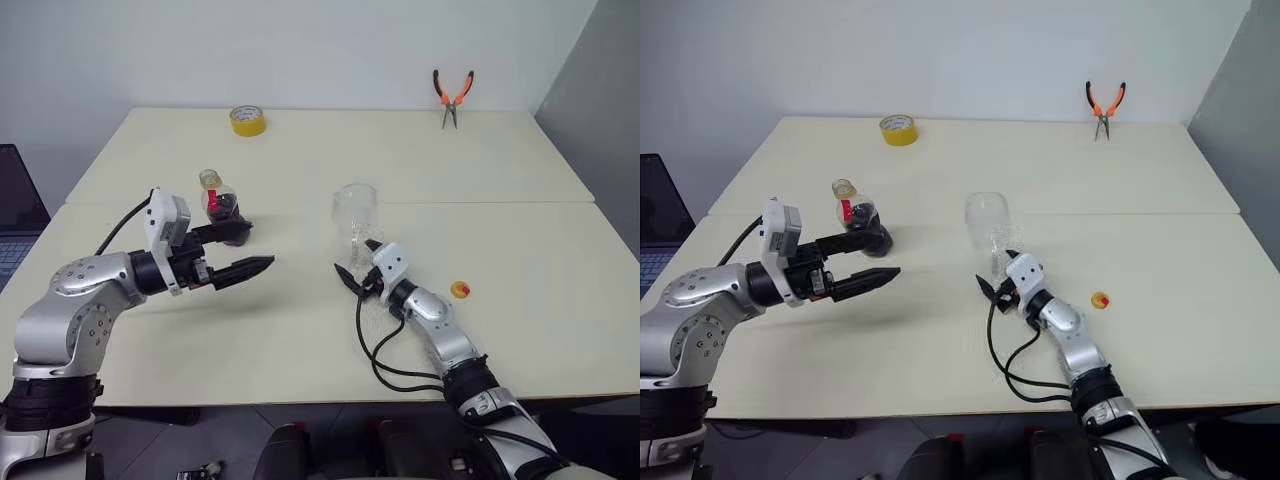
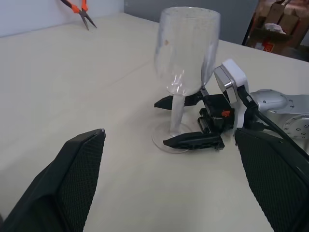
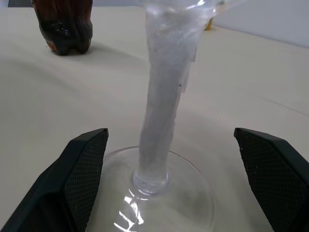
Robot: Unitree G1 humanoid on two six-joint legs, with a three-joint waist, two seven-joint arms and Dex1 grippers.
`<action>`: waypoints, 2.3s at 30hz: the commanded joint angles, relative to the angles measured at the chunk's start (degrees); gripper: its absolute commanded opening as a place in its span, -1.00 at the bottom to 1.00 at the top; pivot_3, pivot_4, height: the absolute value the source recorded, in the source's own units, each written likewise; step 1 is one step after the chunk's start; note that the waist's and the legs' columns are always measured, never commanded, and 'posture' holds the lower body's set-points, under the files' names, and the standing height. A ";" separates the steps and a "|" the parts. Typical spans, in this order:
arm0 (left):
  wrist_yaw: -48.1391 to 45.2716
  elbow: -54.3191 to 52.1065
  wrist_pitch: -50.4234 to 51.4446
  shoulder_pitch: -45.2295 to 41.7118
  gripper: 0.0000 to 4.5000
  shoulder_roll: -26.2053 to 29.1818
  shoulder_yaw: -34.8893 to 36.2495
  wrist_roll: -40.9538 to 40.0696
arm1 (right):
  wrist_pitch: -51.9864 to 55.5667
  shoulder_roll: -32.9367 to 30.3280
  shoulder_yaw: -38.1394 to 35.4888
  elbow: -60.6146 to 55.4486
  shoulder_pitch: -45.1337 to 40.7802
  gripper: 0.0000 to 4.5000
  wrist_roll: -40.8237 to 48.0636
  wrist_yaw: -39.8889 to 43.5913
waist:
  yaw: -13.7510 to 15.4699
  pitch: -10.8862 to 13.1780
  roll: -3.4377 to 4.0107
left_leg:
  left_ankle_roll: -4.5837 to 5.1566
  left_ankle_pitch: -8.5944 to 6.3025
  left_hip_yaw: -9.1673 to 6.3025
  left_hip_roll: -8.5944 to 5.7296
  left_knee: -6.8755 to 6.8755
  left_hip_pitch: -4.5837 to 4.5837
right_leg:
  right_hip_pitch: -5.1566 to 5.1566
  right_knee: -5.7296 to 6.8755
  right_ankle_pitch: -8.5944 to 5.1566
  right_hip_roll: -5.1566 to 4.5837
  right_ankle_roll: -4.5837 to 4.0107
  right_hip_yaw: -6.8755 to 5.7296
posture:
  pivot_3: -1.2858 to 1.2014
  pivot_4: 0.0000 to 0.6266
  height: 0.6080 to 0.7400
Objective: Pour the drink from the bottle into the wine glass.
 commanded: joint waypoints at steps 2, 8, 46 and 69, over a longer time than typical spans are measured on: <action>-0.89 -0.02 -1.80 0.57 1.00 0.61 0.53 0.81 | 2.68 -1.70 -0.21 0.99 0.04 0.98 -1.88 -1.75 | 0.03 -0.01 -0.01 | 0.00 0.00 -0.01 0.00 0.00 0.02 | 0.01 0.01 0.00 0.00 0.00 -0.02 | 0.03 -0.52 1.00; -1.21 0.14 -2.12 0.94 1.00 0.58 0.31 1.27 | 5.84 -2.45 0.01 -0.87 0.59 0.98 -2.20 -1.78 | 0.19 -0.03 -0.05 | 0.00 0.00 -0.04 -0.01 0.02 0.04 | 0.08 -0.01 0.00 -0.01 0.00 -0.04 | 0.03 -0.52 1.00; 36.52 -4.74 -18.89 14.80 1.00 -22.79 3.85 17.90 | 40.72 -19.92 -7.63 -74.48 27.93 0.98 29.21 9.35 | 0.37 -0.01 -0.04 | 0.01 -0.01 -0.12 -0.02 -0.01 -0.02 | 0.14 -0.16 -0.01 -0.01 0.02 -0.08 | 0.03 -0.52 1.00; 42.37 15.84 -22.19 -4.10 1.00 -22.51 1.37 24.82 | 42.76 -22.95 -6.26 -73.71 25.57 0.98 30.17 7.82 | 0.50 -0.02 -0.07 | 0.01 -0.01 -0.22 -0.05 -0.02 -0.01 | 0.33 -0.42 0.00 -0.01 0.04 -0.21 | 0.03 -0.52 1.00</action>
